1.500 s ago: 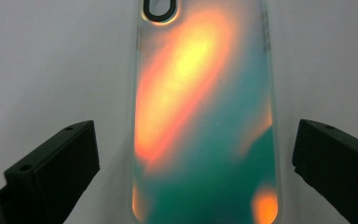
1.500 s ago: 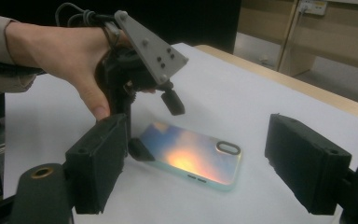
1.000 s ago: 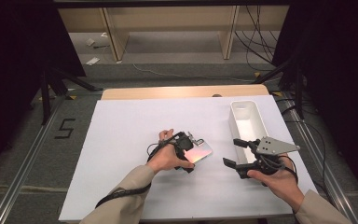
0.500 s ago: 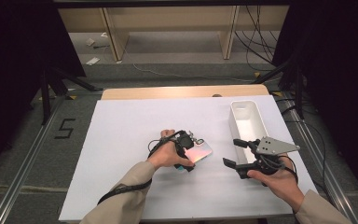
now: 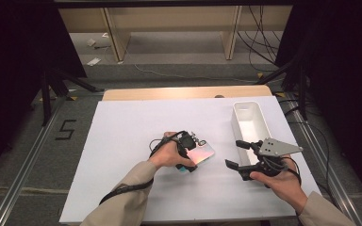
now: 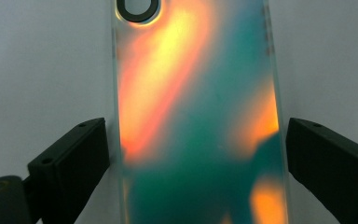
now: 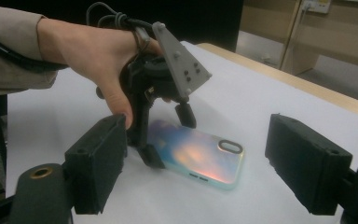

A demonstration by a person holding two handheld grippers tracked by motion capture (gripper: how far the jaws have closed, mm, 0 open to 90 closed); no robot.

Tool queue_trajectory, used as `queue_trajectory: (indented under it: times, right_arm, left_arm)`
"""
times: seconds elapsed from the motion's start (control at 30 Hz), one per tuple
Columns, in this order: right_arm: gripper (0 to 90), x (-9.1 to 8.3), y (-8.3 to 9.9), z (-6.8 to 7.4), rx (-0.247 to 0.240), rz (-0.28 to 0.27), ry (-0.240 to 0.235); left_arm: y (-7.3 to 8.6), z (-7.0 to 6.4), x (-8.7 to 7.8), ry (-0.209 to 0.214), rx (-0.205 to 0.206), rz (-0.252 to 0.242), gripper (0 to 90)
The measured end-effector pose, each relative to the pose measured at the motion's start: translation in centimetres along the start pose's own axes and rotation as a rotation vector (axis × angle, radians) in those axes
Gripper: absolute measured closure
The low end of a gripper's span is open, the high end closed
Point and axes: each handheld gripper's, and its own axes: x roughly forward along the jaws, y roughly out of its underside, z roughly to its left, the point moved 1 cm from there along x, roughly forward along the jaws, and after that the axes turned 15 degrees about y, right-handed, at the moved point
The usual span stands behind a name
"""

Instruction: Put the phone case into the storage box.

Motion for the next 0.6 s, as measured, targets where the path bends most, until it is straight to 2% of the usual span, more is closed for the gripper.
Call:
queue_trajectory:
  times: [0.6]
  right_arm:
    - [21.4,-0.02,0.00,0.01,-0.002,0.003,-0.003]
  left_arm:
    - [-0.20,0.06,-0.09,0.017,0.007,0.012,9.5]
